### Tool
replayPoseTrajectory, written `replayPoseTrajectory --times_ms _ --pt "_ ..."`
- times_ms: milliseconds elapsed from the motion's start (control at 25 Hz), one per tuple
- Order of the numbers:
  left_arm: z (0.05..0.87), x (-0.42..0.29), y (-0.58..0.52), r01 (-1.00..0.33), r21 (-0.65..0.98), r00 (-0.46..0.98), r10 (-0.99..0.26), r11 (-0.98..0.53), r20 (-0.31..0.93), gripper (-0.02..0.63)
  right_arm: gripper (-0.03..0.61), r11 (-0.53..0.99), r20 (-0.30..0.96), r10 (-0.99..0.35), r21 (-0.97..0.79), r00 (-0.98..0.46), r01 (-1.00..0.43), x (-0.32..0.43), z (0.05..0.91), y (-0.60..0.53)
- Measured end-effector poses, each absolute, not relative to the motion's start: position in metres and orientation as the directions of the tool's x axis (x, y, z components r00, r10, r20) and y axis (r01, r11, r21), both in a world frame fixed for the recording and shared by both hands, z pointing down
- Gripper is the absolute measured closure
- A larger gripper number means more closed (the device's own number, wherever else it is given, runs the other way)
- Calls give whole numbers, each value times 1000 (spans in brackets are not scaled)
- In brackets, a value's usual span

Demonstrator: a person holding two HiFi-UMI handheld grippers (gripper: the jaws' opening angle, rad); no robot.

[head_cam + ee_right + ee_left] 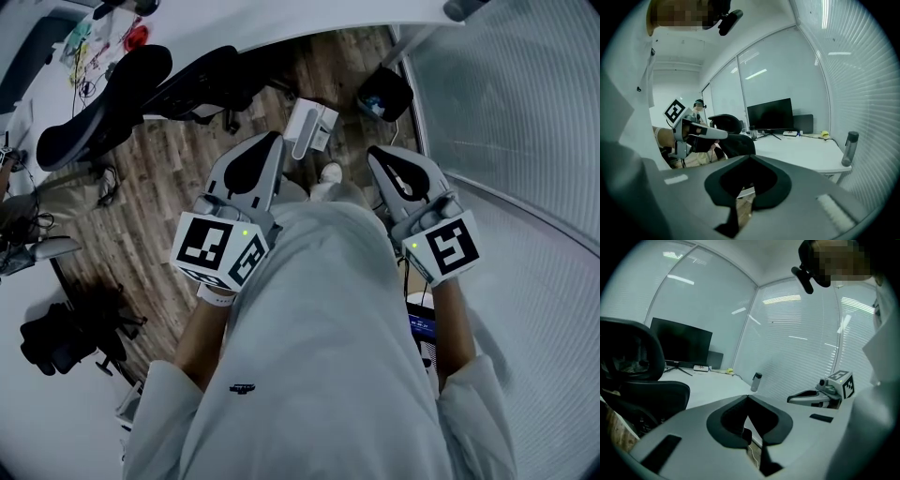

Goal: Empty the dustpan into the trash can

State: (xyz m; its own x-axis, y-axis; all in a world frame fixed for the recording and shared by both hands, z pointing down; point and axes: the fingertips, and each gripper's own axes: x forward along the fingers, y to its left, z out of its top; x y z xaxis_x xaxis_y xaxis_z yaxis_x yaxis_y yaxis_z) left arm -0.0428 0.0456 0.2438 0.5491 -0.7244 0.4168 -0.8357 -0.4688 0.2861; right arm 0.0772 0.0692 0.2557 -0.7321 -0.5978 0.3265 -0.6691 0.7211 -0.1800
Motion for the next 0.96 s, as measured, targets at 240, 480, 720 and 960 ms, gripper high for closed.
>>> replayPoseTrajectory --times_ms 240,480,720,960 --pt "232 -34 46 -825 268 564 -721 -497 402 606 568 724 326 -603 -160 -728 -671 80 253 66" --pt "234 -30 47 -820 278 573 -711 -501 409 607 568 715 315 -616 -161 -722 -680 85 253 60" --pt "231 -23 46 -810 281 587 -704 -515 400 607 568 707 317 -627 -152 -712 -690 92 251 59" --pt "224 -7 44 -787 280 616 -682 -549 393 606 568 699 320 -635 -152 -704 -699 100 254 59"
